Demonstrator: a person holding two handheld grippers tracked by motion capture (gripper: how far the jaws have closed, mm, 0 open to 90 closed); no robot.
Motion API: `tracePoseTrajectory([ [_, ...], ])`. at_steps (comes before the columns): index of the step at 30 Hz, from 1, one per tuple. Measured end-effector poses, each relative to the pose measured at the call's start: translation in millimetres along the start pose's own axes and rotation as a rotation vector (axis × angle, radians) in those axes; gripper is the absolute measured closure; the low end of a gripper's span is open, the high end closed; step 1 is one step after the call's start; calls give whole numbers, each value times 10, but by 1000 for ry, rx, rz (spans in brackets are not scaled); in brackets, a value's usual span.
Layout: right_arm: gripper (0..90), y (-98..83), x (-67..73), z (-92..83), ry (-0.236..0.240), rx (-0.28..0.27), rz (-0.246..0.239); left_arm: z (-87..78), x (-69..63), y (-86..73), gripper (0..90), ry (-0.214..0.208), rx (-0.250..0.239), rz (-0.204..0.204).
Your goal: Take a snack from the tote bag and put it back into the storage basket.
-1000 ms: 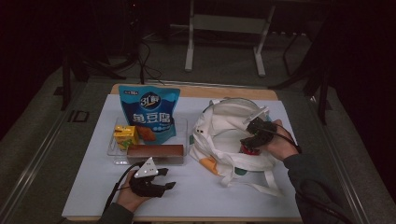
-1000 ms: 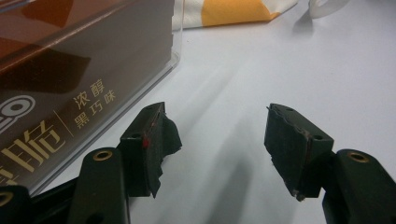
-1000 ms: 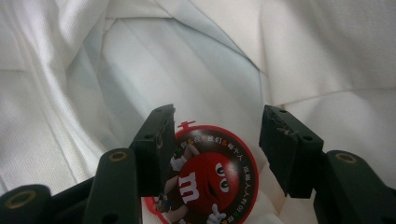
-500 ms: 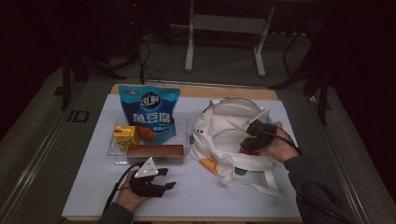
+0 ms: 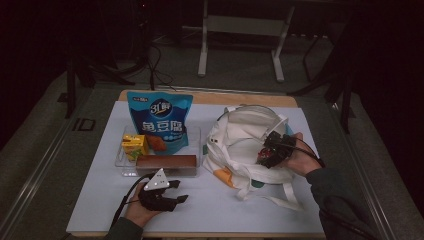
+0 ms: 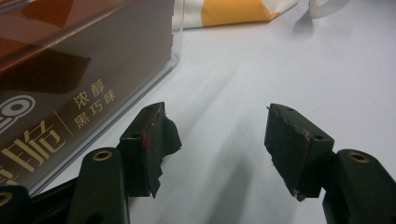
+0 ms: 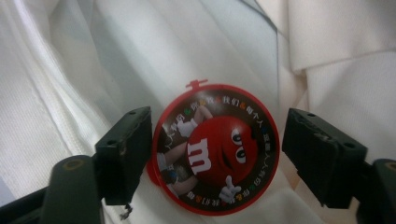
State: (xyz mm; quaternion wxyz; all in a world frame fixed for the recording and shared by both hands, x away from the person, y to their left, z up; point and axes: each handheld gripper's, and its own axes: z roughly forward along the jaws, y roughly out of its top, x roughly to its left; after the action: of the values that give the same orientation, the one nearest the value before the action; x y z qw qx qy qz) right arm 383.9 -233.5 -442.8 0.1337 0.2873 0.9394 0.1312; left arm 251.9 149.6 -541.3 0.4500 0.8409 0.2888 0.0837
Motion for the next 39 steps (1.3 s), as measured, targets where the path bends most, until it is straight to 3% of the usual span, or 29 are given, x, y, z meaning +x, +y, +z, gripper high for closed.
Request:
tracePoseTrajectory([
  [8,186,-39,16,44,-9,37,-16,0,1,0,393,0,1,0],
  [13,216,-40,7,58,-8,56,-35,0,0,0,393,0,0,0],
  [17,240,-42,-1,63,-3,52,-26,0,0,0,393,0,0,0],
  [27,243,-5,-33,93,-28,29,56,1,2,1,393,0,2,0],
  [39,239,13,-57,94,-12,43,30,1,1,1,393,0,2,1],
])
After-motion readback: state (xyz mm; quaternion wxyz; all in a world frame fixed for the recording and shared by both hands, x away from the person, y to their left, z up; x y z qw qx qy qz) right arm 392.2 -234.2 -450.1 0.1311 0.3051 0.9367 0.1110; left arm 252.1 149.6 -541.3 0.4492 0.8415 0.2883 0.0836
